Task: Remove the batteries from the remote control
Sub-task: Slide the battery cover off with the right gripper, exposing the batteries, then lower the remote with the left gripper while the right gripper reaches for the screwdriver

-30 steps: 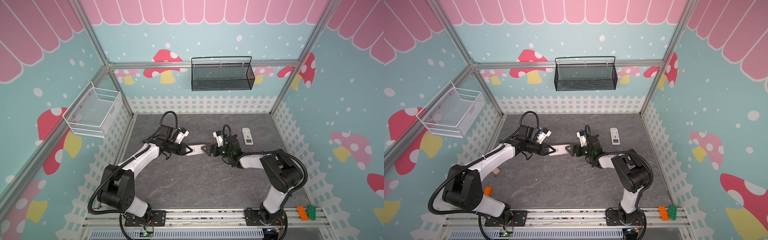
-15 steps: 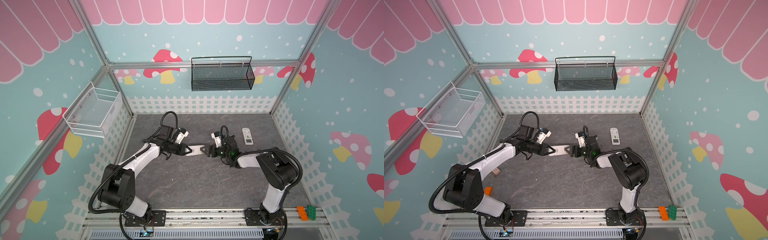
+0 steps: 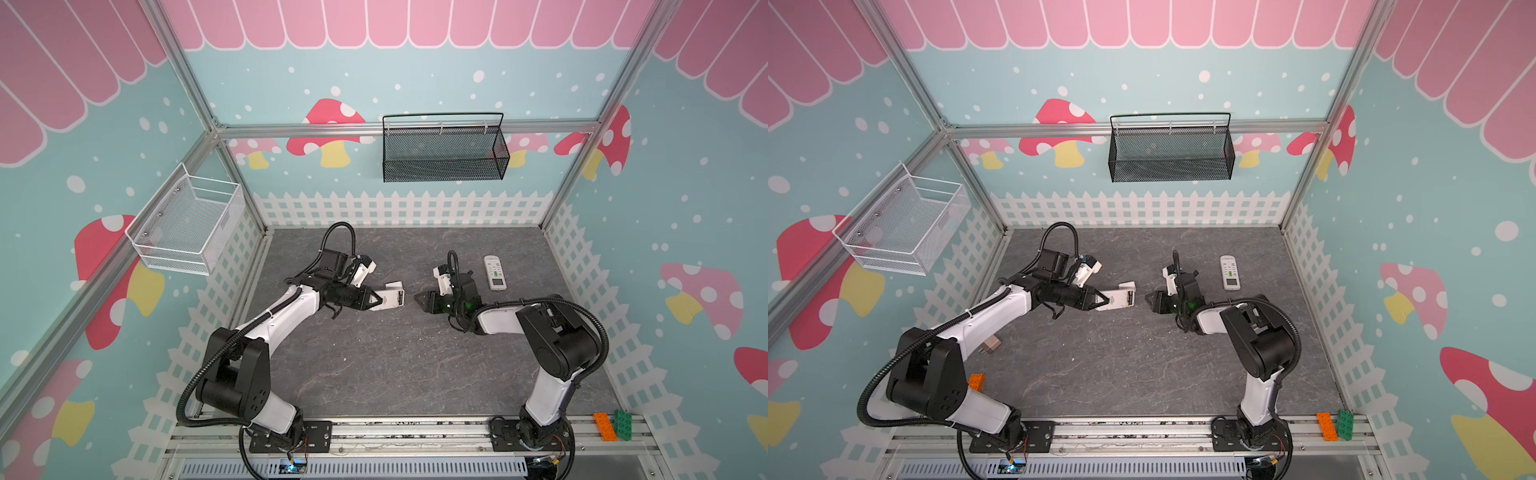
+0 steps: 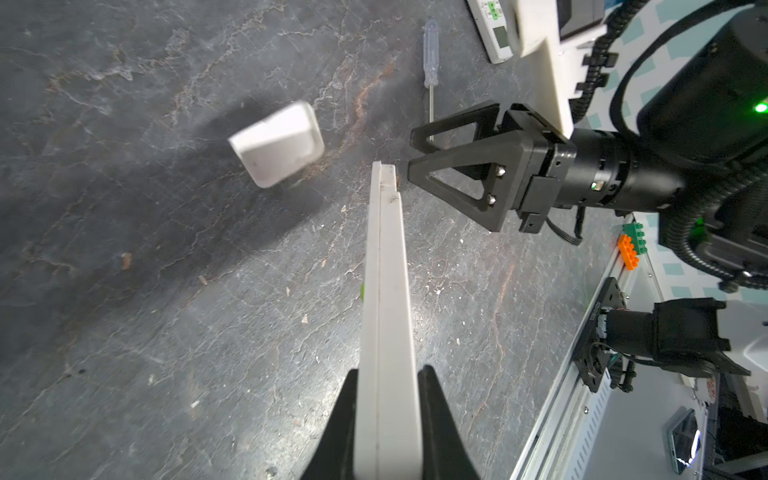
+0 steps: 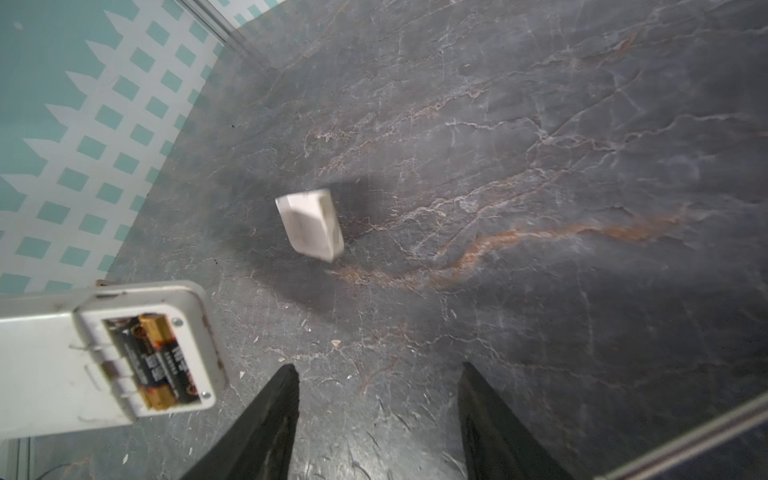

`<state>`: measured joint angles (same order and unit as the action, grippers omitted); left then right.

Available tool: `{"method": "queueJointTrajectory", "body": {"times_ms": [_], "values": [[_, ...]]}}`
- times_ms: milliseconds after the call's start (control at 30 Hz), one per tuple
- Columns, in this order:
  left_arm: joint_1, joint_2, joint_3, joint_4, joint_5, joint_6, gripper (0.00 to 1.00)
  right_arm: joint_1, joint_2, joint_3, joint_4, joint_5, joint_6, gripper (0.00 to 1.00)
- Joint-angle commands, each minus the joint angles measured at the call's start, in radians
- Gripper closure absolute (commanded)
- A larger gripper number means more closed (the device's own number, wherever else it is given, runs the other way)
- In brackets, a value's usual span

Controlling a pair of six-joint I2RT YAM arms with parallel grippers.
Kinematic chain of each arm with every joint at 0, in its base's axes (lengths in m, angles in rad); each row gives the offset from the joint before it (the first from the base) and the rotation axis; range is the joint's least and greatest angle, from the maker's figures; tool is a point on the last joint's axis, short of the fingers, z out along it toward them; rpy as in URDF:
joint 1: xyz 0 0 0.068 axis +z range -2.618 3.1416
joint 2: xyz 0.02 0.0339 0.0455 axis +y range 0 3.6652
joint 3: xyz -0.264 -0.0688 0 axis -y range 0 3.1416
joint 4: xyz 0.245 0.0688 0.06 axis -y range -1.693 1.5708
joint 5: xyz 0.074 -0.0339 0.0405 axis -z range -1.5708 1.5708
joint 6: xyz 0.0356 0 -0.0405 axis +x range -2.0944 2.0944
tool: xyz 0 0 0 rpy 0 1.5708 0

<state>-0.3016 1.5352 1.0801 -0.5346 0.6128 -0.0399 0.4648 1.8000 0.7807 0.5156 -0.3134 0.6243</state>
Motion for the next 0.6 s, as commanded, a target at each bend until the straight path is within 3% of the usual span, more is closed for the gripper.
{"method": "queueJointTrajectory", "body": {"times_ms": [0,200,333,567], "values": [[0.010,-0.026,0.038,-0.002,-0.058,0.028,1.00,0.005,-0.073,-0.011,-0.042,0.034,-0.023,0.38],[0.027,-0.033,0.020,0.017,0.042,0.024,1.00,-0.006,-0.147,0.009,-0.162,0.083,-0.054,0.38],[0.011,-0.025,-0.044,0.090,0.108,-0.060,1.00,-0.025,-0.185,0.031,-0.289,0.153,-0.065,0.38],[-0.099,0.042,-0.080,0.183,0.131,-0.181,0.99,-0.059,-0.264,0.042,-0.437,0.252,-0.110,0.37]]}}
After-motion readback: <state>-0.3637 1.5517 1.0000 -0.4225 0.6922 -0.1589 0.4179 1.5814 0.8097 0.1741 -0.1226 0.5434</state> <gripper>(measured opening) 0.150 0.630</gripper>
